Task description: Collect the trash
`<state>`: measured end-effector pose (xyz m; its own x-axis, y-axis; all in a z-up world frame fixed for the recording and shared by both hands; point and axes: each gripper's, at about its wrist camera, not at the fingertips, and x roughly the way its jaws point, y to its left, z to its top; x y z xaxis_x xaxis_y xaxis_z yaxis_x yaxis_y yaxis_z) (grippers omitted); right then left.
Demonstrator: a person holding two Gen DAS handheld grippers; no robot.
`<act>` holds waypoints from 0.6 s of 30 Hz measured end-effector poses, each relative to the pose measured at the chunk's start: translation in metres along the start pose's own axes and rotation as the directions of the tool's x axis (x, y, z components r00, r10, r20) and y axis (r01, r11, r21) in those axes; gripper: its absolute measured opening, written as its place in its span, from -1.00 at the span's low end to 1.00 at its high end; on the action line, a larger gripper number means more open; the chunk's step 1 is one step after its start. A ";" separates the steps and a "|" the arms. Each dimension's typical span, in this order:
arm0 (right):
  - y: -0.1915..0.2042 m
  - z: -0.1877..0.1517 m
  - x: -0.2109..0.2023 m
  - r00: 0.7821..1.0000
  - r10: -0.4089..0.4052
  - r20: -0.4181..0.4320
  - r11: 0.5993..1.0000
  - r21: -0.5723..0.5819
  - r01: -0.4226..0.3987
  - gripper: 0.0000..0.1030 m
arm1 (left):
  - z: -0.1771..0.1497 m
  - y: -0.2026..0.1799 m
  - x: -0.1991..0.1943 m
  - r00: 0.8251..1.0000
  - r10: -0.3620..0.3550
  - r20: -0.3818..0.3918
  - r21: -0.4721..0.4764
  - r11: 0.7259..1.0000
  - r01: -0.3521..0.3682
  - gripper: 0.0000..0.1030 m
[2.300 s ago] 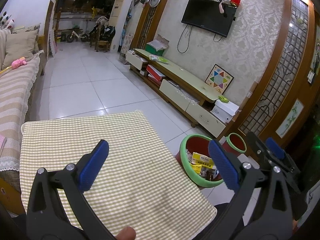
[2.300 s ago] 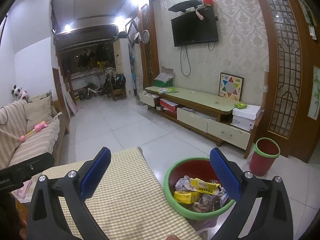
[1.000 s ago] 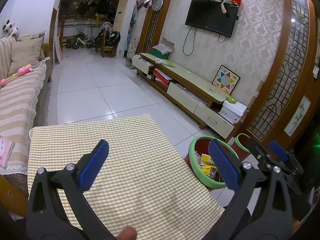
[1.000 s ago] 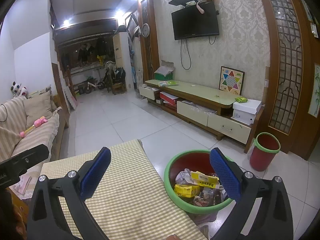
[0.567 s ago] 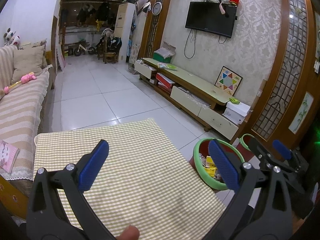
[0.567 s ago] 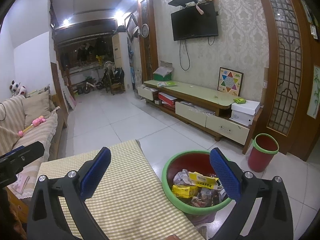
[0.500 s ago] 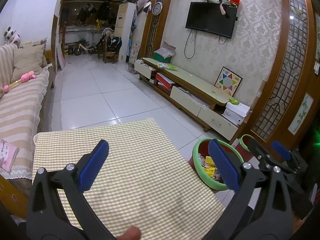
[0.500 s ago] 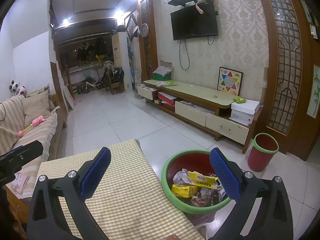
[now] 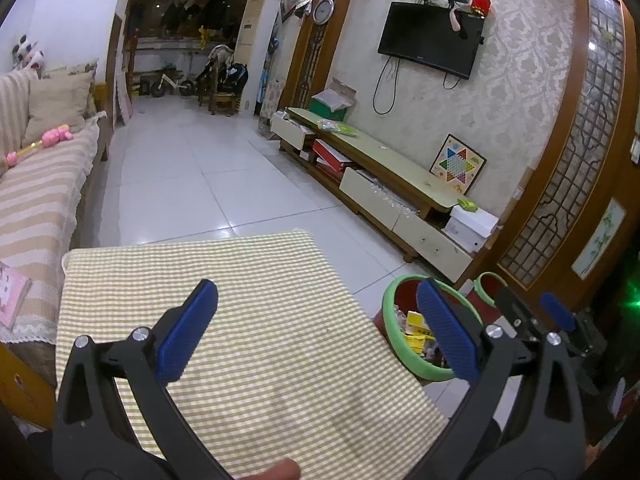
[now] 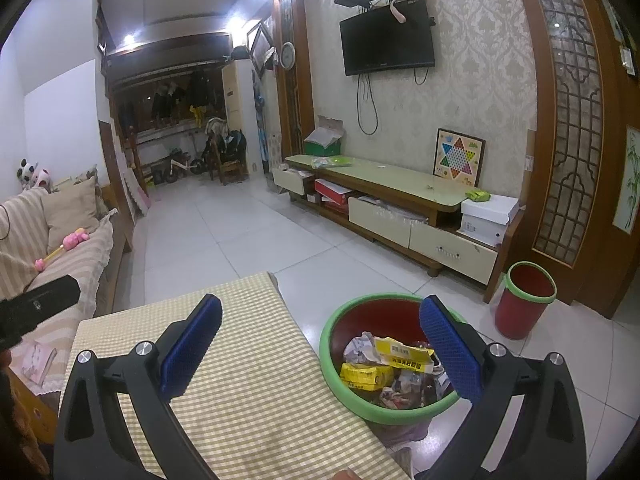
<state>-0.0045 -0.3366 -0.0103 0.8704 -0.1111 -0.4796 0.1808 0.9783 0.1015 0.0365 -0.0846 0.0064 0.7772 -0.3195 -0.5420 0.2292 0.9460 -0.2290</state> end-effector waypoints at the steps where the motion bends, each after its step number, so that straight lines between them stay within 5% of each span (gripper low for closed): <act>1: 0.000 -0.001 0.001 1.000 0.000 -0.004 1.000 0.001 0.000 0.86 | 0.000 0.001 0.000 1.000 0.001 0.001 -0.006 1.000 -0.001 0.89; 13: 0.006 -0.014 0.019 0.997 0.013 -0.071 1.000 -0.009 -0.014 0.86 | -0.006 0.001 0.009 1.000 0.019 -0.010 0.002 1.000 -0.019 0.90; 18: 0.023 -0.042 0.060 0.985 0.047 -0.168 0.996 -0.069 -0.059 0.86 | -0.013 0.014 0.013 0.997 0.074 -0.021 -0.015 0.997 -0.074 0.90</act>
<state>0.0326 -0.3134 -0.0729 0.7883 -0.0341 -0.6143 0.0968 0.9929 0.0691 0.0417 -0.0759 -0.0146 0.7794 -0.2500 -0.5745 0.1625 0.9662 -0.2000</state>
